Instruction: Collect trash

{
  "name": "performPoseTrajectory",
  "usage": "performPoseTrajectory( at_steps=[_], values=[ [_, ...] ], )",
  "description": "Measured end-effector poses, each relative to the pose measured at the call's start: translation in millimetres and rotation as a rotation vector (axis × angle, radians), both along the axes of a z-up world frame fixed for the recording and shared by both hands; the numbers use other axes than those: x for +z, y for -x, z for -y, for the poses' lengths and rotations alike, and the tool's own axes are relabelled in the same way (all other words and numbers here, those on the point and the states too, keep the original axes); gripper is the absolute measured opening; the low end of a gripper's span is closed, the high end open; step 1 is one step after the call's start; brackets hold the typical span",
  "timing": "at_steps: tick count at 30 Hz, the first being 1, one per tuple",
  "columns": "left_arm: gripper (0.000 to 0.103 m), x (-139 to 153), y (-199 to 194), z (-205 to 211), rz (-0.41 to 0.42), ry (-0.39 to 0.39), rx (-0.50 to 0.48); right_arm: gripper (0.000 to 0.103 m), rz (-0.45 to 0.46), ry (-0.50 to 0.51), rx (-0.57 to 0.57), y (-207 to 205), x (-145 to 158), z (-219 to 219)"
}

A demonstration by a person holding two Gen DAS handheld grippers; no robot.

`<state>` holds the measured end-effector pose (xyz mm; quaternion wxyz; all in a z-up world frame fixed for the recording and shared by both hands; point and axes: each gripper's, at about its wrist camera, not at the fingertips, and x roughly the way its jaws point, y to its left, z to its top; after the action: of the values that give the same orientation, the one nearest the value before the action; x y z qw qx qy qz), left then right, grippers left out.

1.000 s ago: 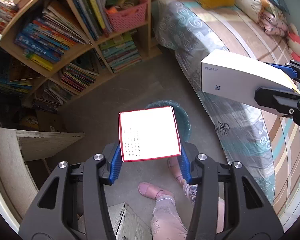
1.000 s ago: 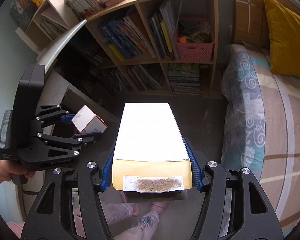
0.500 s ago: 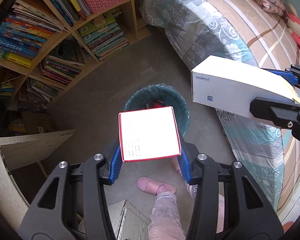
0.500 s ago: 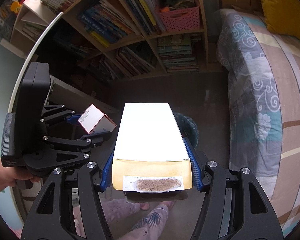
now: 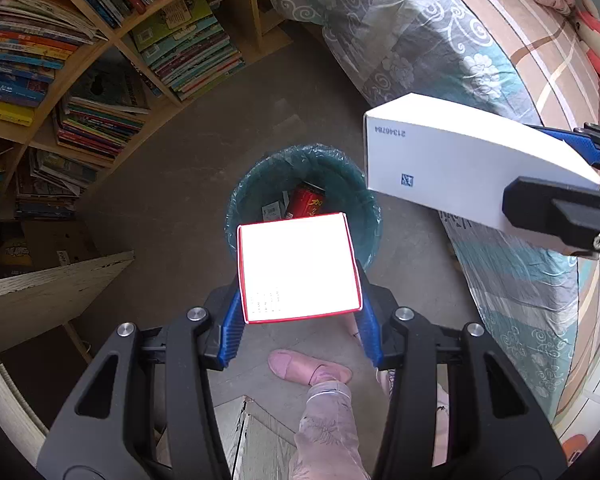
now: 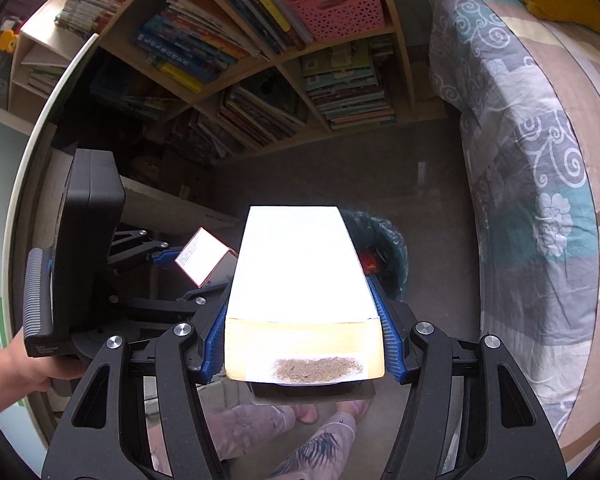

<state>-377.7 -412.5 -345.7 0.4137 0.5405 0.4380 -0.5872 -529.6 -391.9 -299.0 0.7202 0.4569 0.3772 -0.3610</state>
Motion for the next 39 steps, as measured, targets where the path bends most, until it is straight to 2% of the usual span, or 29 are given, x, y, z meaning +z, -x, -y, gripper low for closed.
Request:
performPoseTrajectory(
  at_steps=[3,5,6,8,10,18,20,22,27,29,31,37,39],
  values=[
    [0.046,-16,2,3,0.005,-0.009,-0.004,0.063,0.014,-0.02,0.002,0,-15,5],
    [0.057,-24,2,4,0.019,-0.005,-0.007,0.064,-0.002,-0.031,-0.001,0,-25,8],
    [0.065,-27,3,5,0.027,-0.002,-0.005,0.07,0.004,-0.045,-0.008,1,-30,10],
    [0.068,-33,3,6,0.032,-0.007,-0.001,0.071,0.002,-0.056,-0.035,5,-36,12],
    [0.075,-36,2,7,0.036,-0.014,0.004,0.075,0.011,-0.067,-0.055,10,-39,13],
    [0.08,-33,0,6,0.047,-0.014,0.013,0.076,0.017,-0.073,-0.066,21,-32,11],
    [0.081,-30,-1,7,0.045,-0.011,0.019,0.079,0.018,-0.062,-0.07,24,-28,10],
    [0.085,-24,-1,7,0.053,0.0,0.022,0.089,0.027,-0.05,-0.084,28,-21,10],
    [0.086,-8,-3,6,0.042,0.019,0.04,0.091,0.009,-0.024,-0.099,33,-6,7],
    [0.092,4,-4,5,0.036,0.03,0.058,0.092,-0.005,-0.019,-0.09,32,2,6],
    [0.096,21,-5,2,0.022,0.052,0.075,0.092,-0.008,0.006,-0.077,31,13,4],
    [0.096,75,-13,-7,-0.004,0.103,0.12,0.094,-0.121,0.071,-0.023,27,46,-7],
    [0.096,96,-18,-11,-0.013,0.126,0.141,0.094,-0.128,0.081,-0.016,27,58,-10]
  ],
)
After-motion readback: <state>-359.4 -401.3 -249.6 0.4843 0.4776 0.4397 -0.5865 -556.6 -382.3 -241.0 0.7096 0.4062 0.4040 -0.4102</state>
